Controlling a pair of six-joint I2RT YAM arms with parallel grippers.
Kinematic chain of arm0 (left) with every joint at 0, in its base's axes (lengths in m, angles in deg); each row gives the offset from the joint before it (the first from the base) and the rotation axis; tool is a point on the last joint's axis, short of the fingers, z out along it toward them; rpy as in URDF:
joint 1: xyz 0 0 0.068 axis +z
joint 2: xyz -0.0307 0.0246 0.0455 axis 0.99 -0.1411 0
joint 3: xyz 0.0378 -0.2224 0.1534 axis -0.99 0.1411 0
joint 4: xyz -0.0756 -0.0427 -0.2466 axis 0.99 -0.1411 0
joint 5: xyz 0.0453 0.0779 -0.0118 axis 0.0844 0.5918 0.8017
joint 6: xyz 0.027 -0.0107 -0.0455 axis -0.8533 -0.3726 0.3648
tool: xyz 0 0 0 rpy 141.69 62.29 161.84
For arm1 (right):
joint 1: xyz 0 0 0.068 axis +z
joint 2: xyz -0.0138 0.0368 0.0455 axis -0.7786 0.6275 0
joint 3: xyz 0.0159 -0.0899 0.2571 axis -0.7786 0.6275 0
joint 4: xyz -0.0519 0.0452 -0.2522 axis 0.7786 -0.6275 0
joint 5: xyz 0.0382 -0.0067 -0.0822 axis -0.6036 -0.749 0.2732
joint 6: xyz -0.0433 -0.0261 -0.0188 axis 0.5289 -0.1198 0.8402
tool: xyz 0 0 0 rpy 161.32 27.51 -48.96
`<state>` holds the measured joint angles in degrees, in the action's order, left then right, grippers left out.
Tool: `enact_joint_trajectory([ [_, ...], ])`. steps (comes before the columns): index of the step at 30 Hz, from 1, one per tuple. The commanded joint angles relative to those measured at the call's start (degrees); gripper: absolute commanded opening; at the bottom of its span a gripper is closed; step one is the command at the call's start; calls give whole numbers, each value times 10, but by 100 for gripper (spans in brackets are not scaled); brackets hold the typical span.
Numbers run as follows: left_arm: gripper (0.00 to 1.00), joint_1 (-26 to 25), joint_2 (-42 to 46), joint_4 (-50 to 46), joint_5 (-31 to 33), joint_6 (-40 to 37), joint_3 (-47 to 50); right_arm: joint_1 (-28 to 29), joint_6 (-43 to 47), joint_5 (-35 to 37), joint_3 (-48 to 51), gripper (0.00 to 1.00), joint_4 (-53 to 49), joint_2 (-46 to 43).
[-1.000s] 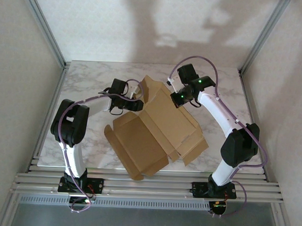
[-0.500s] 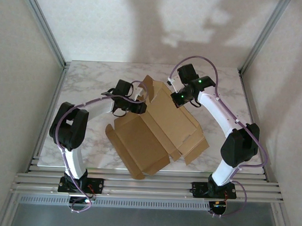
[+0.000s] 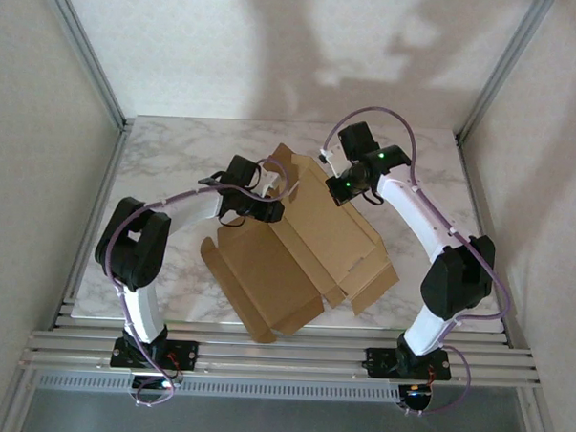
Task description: Fold the paper box
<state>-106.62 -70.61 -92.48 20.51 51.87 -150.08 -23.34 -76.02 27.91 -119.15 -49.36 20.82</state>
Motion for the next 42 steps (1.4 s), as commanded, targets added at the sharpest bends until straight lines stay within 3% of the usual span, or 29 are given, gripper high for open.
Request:
enact_joint_trajectory([
  [1,43,-9,-12,3,-20,12,1,5,-4,4,2,0,11,-15],
  [22,43,-46,-101,78,-16,52,7,12,-6,5,14,0,15,-16],
  [28,45,-43,-55,99,0,58,29,21,-6,17,15,0,12,-22],
  [42,48,-19,44,150,26,86,112,99,-10,105,33,0,13,-29],
])
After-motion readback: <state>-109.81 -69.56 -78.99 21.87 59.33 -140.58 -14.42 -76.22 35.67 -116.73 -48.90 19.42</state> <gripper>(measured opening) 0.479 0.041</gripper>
